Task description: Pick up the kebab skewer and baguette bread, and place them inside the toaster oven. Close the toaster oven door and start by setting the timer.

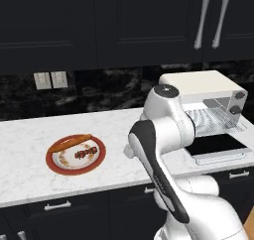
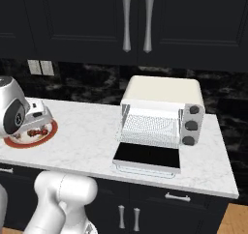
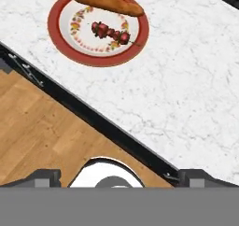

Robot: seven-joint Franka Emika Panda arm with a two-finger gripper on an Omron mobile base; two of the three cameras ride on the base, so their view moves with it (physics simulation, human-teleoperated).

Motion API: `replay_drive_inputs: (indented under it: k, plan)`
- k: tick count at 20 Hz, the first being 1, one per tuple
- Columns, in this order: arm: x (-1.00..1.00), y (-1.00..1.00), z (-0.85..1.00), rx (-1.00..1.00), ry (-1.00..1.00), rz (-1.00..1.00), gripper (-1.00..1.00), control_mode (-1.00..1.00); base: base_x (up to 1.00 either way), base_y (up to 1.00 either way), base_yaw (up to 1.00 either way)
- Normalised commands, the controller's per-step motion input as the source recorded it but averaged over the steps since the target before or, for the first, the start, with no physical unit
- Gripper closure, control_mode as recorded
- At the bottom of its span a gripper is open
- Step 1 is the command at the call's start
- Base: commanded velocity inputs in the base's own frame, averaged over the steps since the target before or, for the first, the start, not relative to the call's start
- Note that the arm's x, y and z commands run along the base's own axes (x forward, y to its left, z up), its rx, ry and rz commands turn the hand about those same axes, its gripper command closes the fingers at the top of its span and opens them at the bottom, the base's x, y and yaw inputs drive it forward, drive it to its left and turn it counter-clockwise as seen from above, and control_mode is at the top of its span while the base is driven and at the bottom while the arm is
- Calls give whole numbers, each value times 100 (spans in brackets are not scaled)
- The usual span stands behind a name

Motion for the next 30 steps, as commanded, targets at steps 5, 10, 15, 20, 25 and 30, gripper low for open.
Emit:
replay_drive_inputs:
  k: [5,10,15,20,25,30]
  plan:
    - [46,95,-29,-14,9,26,-100,-100,0,0,0]
    - [86,36,-57,-10,6,14,-100,-100,0,0,0]
    - [81,41,-68,-3,10,4,-100,-100,0,0,0]
    - [32,15,-26,-2,2,1,-100,-100,0,0,0]
    - [35,3,-11,-4,1,0,-100,-100,0,0,0]
    - [53,3,-47,-5,8,0,-100,-100,0,0,0]
